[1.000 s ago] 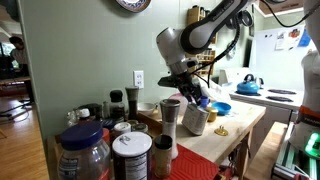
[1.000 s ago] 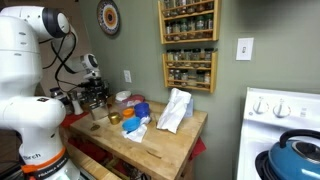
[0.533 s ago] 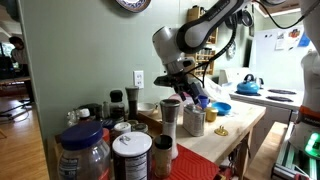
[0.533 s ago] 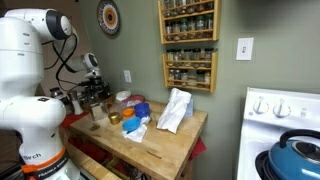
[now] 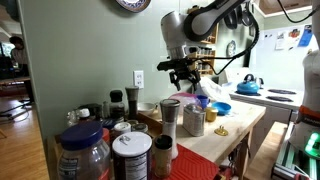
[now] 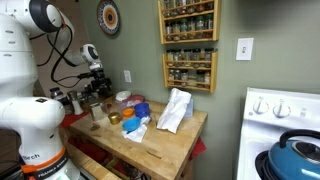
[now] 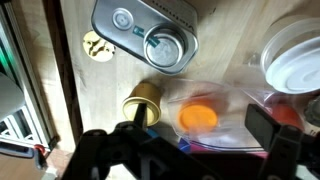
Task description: Put the white can in the wooden tray on the left
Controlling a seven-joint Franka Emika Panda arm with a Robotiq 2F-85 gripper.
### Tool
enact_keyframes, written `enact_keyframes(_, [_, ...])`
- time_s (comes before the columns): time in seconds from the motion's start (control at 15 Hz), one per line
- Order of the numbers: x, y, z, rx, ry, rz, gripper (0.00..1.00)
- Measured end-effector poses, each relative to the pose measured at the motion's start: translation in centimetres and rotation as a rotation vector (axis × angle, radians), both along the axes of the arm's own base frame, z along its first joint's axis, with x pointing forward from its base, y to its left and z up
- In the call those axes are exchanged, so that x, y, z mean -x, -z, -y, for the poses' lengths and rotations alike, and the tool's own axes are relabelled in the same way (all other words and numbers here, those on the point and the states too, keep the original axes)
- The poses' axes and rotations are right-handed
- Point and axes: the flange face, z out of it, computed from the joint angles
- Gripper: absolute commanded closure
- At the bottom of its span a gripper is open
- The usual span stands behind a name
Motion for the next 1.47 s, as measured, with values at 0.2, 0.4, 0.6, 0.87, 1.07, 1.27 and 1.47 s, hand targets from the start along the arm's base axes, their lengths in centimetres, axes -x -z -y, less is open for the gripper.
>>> enact_keyframes(0.2, [0.4,-0.7,1.5,-0.073,-0.151,-0.001,0.0])
enact_keyframes(0.4, [1.3,-0.4,2.3,-0.136,-0.304,-0.02,0.0])
enact_keyframes(0.6, [1.4,-0.3,2.5,-0.181,-0.403,0.004,0.0])
enact_keyframes(0.87, [1.3,-0.3,2.5,-0.179,-0.453,0.001,0.0])
enact_keyframes(1.07, [1.6,0.2,2.5,-0.2,-0.614,-0.043,0.0])
enact_keyframes(1.27, [2.3,1.4,2.6,-0.261,-0.762,-0.098,0.0])
enact_keyframes(1.47, [3.1,2.6,3.0,-0.317,-0.909,-0.166,0.0])
